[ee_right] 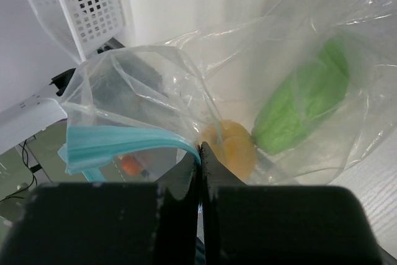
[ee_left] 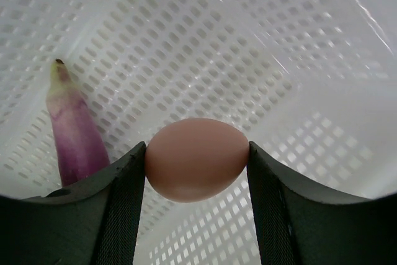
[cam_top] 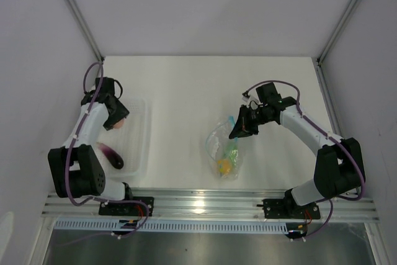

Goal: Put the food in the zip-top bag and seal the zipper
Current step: Pick up the fake food from the bin, then place the fake food in the zipper food storage bag.

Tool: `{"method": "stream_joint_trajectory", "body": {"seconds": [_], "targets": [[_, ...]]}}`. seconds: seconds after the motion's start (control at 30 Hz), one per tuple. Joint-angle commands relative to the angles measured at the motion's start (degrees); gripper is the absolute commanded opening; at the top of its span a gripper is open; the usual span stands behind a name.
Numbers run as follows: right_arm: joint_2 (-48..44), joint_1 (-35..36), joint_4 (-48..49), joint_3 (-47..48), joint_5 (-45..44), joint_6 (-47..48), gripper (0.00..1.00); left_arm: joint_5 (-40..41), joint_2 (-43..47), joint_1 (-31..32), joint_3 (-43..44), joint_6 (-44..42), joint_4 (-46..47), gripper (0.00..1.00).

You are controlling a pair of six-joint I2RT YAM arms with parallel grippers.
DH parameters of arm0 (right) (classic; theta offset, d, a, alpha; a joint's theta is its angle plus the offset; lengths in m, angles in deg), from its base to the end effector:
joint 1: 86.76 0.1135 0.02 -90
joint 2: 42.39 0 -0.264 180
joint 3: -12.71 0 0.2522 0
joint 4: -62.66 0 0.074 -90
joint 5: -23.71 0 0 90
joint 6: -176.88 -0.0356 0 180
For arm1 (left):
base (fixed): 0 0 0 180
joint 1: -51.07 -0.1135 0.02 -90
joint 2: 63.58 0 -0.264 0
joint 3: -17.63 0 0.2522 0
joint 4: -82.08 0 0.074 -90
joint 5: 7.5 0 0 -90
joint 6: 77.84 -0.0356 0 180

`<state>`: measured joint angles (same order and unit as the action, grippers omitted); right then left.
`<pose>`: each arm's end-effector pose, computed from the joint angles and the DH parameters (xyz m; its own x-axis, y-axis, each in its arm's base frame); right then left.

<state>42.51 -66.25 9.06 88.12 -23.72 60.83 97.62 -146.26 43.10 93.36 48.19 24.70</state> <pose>0.2638 0.1244 0.2455 -0.9896 -0.0249 -0.1417 -0.1227 0.6605 0.7407 0.2796 0.0485 0.2472 -0.5773 -0.6542 -0.4886 -0.7238 0.6870 -0.0647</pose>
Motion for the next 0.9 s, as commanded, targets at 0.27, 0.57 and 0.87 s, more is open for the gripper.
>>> {"method": "stream_joint_trajectory", "body": {"seconds": [0.27,0.57,0.87], "targets": [[-2.9,2.1,-2.7,3.2,-6.1,2.5,0.0,-13.1,14.1,13.6,1.1,3.9,-1.2,0.01],[-3.7,5.1,-5.1,8.7,-9.8,1.9,0.0,-21.5,18.9,29.8,8.1,6.7,2.4,0.01],[-6.7,7.4,-5.6,10.0,-12.2,-1.0,0.0,-25.4,19.7,45.6,15.7,7.9,5.3,0.0]]}}
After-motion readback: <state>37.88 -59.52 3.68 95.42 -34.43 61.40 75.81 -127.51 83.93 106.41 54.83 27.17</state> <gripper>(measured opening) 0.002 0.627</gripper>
